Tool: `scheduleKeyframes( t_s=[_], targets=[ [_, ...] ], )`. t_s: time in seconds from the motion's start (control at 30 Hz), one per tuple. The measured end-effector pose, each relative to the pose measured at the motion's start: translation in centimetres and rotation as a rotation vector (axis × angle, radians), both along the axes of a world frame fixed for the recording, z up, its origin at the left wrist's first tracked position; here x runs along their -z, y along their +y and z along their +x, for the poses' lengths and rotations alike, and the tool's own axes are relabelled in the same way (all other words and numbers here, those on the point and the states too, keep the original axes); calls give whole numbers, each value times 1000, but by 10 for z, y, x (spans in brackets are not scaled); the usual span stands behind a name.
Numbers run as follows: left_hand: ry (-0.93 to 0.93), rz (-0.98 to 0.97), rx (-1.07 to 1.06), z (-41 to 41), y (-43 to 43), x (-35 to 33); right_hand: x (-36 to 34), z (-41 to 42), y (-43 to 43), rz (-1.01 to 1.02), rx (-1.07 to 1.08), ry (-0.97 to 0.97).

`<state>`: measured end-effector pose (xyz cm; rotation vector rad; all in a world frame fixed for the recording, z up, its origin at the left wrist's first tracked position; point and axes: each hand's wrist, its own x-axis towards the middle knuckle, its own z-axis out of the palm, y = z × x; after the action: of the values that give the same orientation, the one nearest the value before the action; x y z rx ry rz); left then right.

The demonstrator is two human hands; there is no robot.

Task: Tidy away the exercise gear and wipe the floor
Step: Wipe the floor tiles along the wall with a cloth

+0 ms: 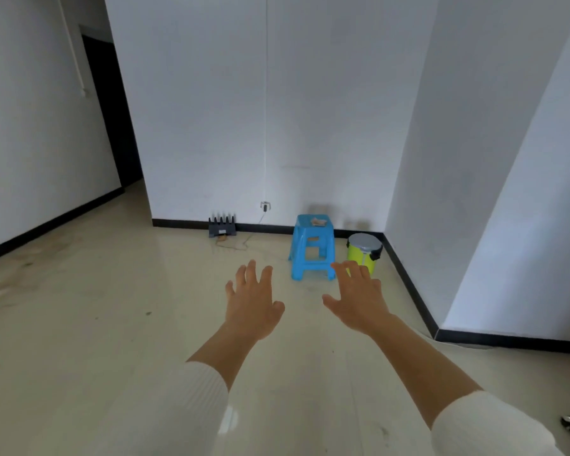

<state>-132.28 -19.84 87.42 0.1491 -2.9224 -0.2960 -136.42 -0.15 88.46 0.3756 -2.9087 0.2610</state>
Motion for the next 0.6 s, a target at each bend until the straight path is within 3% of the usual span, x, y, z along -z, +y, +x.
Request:
scheduleKeyframes(
  t_s=[0.2,0.6],
  targets=[
    [14,128,-42,-187,15,-12,-22,-190,24,-86,69,-22],
    [14,110,25,-534,18,15,11,-521,9,-31,47,-82]
  ],
)
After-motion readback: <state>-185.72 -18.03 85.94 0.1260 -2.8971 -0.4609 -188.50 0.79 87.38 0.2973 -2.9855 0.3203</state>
